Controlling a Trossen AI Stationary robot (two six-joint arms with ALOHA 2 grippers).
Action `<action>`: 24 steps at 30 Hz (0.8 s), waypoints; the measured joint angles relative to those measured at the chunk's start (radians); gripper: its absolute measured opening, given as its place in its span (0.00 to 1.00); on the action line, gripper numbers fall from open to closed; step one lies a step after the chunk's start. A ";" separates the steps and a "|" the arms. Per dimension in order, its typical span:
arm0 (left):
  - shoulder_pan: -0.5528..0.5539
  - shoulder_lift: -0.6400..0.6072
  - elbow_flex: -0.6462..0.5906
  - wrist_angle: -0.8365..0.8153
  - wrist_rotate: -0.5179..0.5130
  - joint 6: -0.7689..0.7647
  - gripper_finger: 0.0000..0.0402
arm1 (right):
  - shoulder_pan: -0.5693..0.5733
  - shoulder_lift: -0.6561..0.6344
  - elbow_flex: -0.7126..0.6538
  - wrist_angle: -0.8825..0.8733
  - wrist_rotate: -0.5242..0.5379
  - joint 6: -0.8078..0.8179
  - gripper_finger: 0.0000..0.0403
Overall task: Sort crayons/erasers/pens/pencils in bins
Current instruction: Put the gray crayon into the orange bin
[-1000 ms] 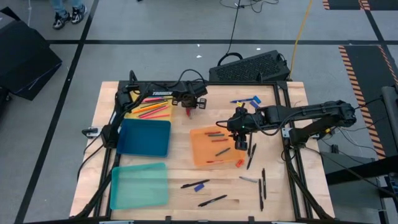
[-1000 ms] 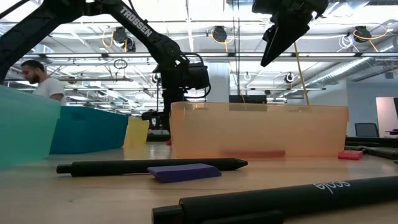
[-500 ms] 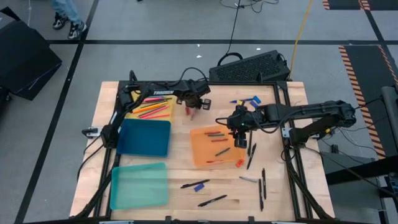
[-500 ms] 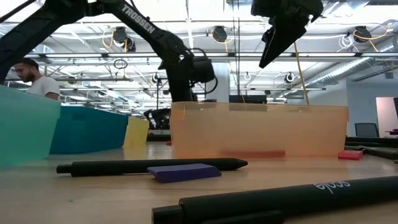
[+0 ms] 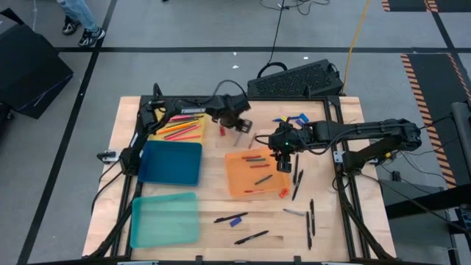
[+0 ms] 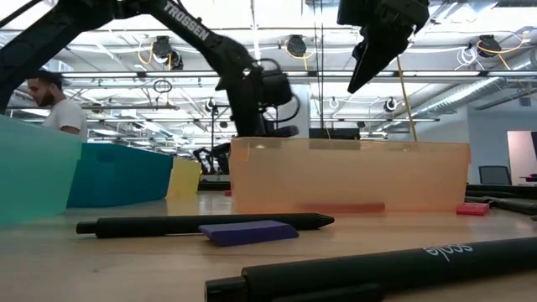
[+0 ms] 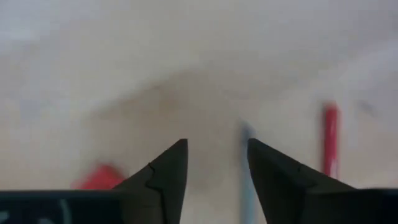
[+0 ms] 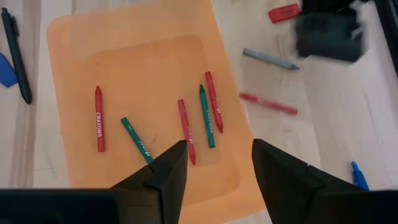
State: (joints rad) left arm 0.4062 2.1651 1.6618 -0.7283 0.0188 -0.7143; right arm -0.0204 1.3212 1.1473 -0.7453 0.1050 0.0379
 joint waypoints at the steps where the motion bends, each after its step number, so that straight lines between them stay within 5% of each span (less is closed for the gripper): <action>1: -0.022 0.000 0.000 0.002 0.003 -0.001 0.43 | 0.000 0.000 0.000 0.001 0.000 0.002 0.42; 11: -0.147 0.087 0.008 0.030 -0.031 -0.081 0.38 | 0.000 0.000 0.000 -0.008 -0.004 0.009 0.42; 24: -0.132 0.109 0.007 -0.018 -0.086 -0.010 0.03 | 0.000 0.000 0.000 -0.023 -0.029 0.026 0.42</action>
State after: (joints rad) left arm 0.2742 2.2745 1.6691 -0.7467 -0.0673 -0.7239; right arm -0.0204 1.3216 1.1473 -0.7681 0.0763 0.0635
